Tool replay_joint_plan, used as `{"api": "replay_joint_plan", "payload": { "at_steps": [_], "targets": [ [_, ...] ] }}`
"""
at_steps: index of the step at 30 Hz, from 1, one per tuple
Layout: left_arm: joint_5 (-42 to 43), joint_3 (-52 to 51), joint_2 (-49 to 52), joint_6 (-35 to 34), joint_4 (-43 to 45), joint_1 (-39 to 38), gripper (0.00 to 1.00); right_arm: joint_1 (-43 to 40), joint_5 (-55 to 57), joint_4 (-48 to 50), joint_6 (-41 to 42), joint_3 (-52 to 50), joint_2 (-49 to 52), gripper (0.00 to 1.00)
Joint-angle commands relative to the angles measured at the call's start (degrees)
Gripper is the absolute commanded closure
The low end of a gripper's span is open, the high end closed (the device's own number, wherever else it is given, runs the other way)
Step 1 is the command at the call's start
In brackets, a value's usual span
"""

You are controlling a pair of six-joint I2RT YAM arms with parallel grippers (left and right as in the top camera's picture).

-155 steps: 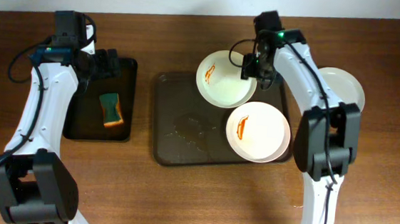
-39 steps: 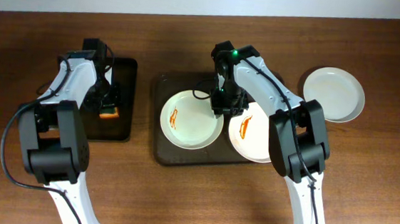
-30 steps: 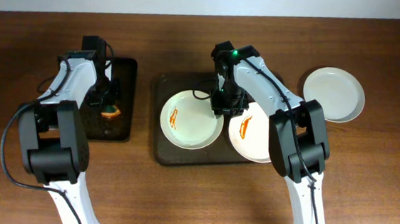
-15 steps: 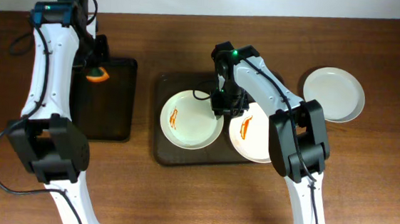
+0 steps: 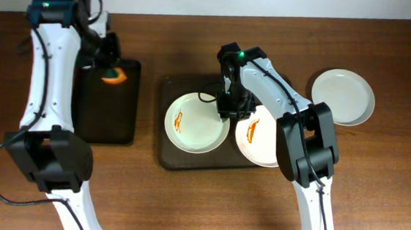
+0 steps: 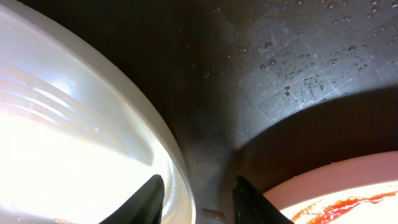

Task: Clean dirty plates on tray and stack at the side
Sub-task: 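Carry the sponge to the left sauce-smeared plate with the left gripper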

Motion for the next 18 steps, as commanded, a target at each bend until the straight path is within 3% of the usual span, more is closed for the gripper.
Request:
{"api": "replay_joint_plan", "payload": {
  "at_steps": [1,9,18],
  "targets": [
    [7.96,-6.32,0.09,0.87,1.97,-4.42,1.0,-0.33,0.72,0.61,-0.11,-0.35,0.92,0.62],
    [7.96,-26.75,0.09,0.0,18.51,-16.59,1.0,-0.33,-2.05,1.51,0.11,-0.35,0.92,0.61],
    [10.34,-35.93,0.09,-6.08,29.33,-18.58,1.0,-0.44,-5.14,1.44,0.11,-0.35,0.92,0.58]
  ]
}}
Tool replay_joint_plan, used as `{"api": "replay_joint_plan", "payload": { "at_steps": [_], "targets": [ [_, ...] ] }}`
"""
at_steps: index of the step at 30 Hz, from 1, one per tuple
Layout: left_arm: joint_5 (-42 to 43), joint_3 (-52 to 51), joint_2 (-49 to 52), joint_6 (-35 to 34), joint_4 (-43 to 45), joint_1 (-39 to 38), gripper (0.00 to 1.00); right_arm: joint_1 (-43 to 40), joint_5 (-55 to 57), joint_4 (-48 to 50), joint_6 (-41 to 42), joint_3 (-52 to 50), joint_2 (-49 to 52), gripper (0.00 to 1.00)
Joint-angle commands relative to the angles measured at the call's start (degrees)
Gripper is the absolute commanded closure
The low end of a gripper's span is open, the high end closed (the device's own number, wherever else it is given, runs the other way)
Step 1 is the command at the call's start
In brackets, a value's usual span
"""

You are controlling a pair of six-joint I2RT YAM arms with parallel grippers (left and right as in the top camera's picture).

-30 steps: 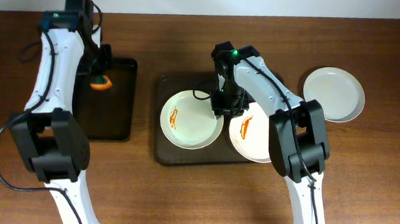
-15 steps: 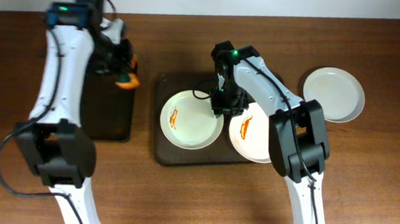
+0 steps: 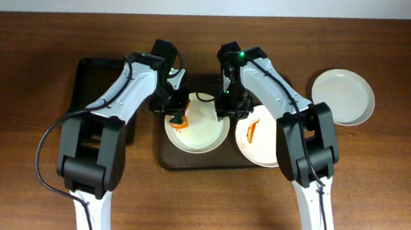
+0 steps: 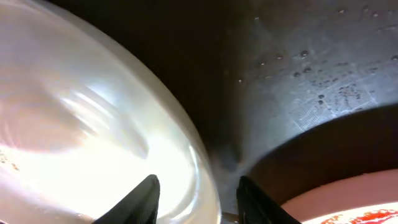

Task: Clean dirty plates on tray and stack at the side
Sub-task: 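Carry the sponge to the left sauce-smeared plate with the left gripper, then scrub the left plate with the sponge while the right gripper holds its rim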

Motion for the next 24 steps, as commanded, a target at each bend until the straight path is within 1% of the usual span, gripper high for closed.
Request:
{"api": "replay_joint_plan", "payload": {
  "at_steps": [1,3,8,11,13,14,16,17,20,22,24],
  "targets": [
    [2.69,-2.4,-0.2,-2.29,2.84,-0.85,1.0,-0.33,-1.53,0.13,0.11,-0.35,0.92,0.59],
    [2.69,-4.13,-0.2,-4.0,5.46,-1.77,1.0,-0.33,-1.53,0.11,0.11,-0.35,0.92,0.59],
    [2.69,-5.75,-0.2,-4.07,10.21,-3.96,1.0,-0.33,-1.51,0.11,0.11,-0.35,0.92,0.58],
    [1.44,-6.05,-0.2,-4.7,10.86,-5.42,1.0,-0.33,-1.51,0.09,0.09,-0.35,0.92,0.59],
    [-1.77,-6.45,-0.2,-6.16,10.67,-6.34,1.0,-0.33,-1.51,0.02,0.09,-0.35,0.92,0.59],
    [-5.25,-7.58,-0.2,-7.52,10.67,-7.06,1.0,-0.33,-1.49,-0.37,0.07,-0.35,0.92,0.59],
    [-9.18,-9.49,-0.17,-9.18,10.67,-7.74,1.0,-0.33,-1.46,-0.79,0.07,-0.35,0.92,0.59],
    [-10.84,-10.58,-0.2,-9.18,10.69,-7.96,0.93,-0.33,-1.49,-0.81,0.07,-0.35,0.92,0.59],
    [-16.13,-12.37,-0.2,-9.16,10.58,-8.02,0.88,-0.33,-1.46,-0.76,0.07,-0.35,0.92,0.59],
    [-21.24,-12.35,-0.2,-9.16,10.12,-8.04,0.95,-0.33,-1.44,-0.72,0.07,-0.35,0.92,0.59],
    [-26.43,-12.35,-0.2,-9.16,9.66,-8.07,0.99,-0.33,-1.44,-0.74,0.07,-0.35,0.92,0.59]
  ]
}}
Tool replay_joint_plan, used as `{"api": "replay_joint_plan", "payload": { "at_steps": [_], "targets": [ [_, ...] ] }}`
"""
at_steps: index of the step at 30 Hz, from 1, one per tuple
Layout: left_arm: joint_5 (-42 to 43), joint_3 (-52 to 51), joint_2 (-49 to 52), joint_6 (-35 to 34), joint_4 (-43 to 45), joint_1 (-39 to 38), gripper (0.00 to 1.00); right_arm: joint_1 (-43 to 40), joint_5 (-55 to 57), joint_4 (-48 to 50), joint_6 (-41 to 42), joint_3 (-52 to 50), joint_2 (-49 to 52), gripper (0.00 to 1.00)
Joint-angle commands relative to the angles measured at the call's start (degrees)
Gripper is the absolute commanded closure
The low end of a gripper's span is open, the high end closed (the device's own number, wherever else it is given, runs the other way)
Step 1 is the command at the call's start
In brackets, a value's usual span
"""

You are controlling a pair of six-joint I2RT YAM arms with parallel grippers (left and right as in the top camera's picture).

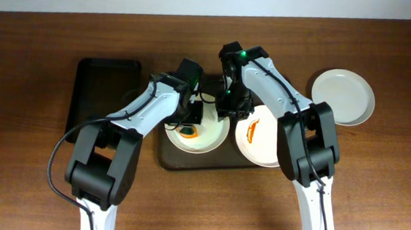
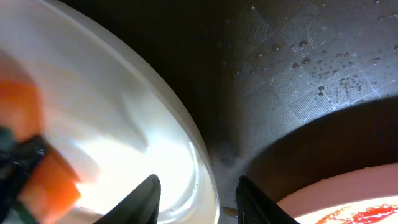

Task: Clean dirty plates on tray and stack at the side
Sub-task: 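Scrub the left plate with the sponge while the right gripper holds its rim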

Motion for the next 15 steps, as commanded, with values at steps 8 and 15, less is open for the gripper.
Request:
{"api": "replay_joint_plan", "payload": {
  "at_steps": [8,15],
  "targets": [
    [-24.22,-0.46,0.57,-0.15,-2.29,0.28,1.0,-0.07,-0.28,-0.09,0.02,-0.35,0.85,0.58],
    [-23.08,6.01,-8.28,-0.13,-3.56,0.31,1.0,-0.07,-0.33,-0.09,0.07,-0.35,0.85,0.59]
  ]
}}
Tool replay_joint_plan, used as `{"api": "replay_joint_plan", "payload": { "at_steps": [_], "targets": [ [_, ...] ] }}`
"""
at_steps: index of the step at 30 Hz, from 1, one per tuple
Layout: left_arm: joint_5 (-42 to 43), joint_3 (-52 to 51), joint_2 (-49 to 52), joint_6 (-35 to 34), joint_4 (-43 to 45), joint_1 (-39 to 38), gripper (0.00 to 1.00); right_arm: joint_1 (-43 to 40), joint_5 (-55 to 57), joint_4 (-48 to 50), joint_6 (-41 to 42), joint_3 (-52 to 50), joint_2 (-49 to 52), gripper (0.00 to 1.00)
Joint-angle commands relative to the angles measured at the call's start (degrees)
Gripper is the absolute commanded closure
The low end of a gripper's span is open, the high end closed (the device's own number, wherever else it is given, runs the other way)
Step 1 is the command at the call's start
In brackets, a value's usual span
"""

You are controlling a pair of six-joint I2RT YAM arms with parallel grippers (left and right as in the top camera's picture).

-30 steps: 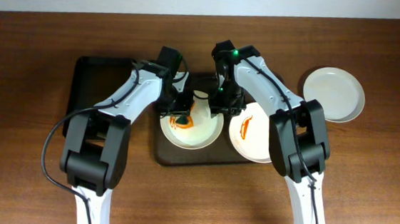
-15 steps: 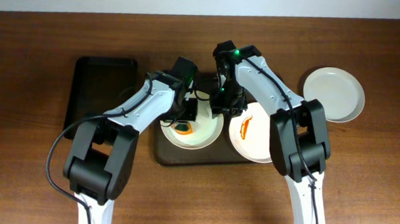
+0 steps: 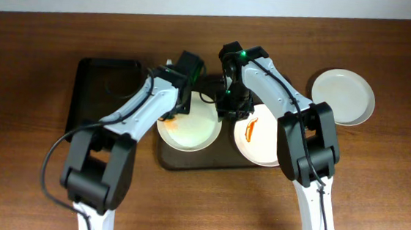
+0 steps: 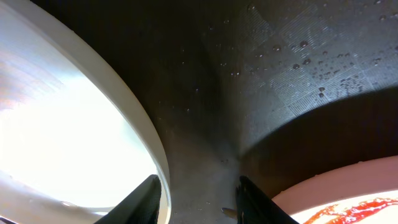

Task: Clean dirty plates on tray and stack at the side
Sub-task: 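Scrub the left plate with the sponge while the right gripper holds its rim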

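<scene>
Two white plates lie on the dark centre tray (image 3: pixel 164 154). On the left plate (image 3: pixel 195 131), a faint orange smear sits near its left rim. The right plate (image 3: pixel 262 145) carries red sauce. My left gripper (image 3: pixel 177 107) is down at the left plate's upper-left rim, shut on an orange sponge that is almost hidden beneath it. My right gripper (image 3: pixel 229 108) stands on the tray between the two plates. In the right wrist view this gripper (image 4: pixel 199 202) is open over wet tray floor (image 4: pixel 249 74). Its left finger touches the left plate's rim (image 4: pixel 146 134), and the sauced plate (image 4: pixel 348 196) lies to the right.
A clean white plate (image 3: pixel 343 96) rests on the wooden table at the right of the tray. A black tray (image 3: pixel 103 110) lies to the left, under my left arm. Both arms crowd over the centre tray.
My left gripper has moved from the middle of the left plate to its upper-left rim. The plate has shifted slightly left, so its rim now lies at the right gripper's left finger.
My left gripper was at the orange sponge in the black tray on the left. Then it held the sponge over the left plate's sauce streak, then on the plate's middle. The red streak is now a faint smear. My right gripper stayed open at the plate's rim throughout.
</scene>
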Motion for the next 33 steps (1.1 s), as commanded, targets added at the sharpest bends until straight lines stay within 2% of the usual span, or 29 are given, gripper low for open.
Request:
{"api": "replay_joint_plan", "payload": {
  "at_steps": [1,6,11,15,16,17,19,23,30,33],
  "targets": [
    [0.94,1.99,-4.79,-0.11,-0.13,0.39,1.0,-0.07,-0.31,-0.07,0.04,-0.35,0.85,0.59],
    [14.64,-0.13,-4.66,-0.13,-0.07,0.37,1.0,0.04,-0.31,0.13,0.04,-0.35,0.85,0.59],
    [15.72,-7.61,-4.44,-0.15,3.63,0.57,1.0,0.04,-0.35,0.68,1.68,-0.35,0.85,0.59],
    [15.74,-12.66,-4.44,-0.13,7.91,0.7,0.96,0.04,-0.33,0.92,1.99,-0.35,0.85,0.59],
    [15.74,-13.4,-4.44,-0.13,8.7,0.7,0.92,0.04,-0.33,0.92,1.99,-0.35,0.85,0.59],
    [15.69,-13.84,-4.44,-0.11,8.94,0.7,0.71,0.04,-0.33,0.94,1.99,-0.35,0.85,0.59],
    [15.06,-13.84,-4.46,-0.09,9.2,0.7,0.63,0.04,-0.33,1.03,1.99,-0.35,0.85,0.59],
    [12.87,-12.35,-4.85,-0.09,9.2,0.7,0.67,0.04,-0.33,0.98,1.97,-0.35,0.85,0.59],
    [13.09,-10.56,-6.8,-0.11,6.71,0.59,1.0,0.04,-0.31,0.85,1.97,-0.35,0.85,0.59],
    [13.09,-10.64,-6.69,-0.13,7.26,0.59,1.0,0.04,-0.31,1.18,1.97,-0.35,0.85,0.59]
  ]
}}
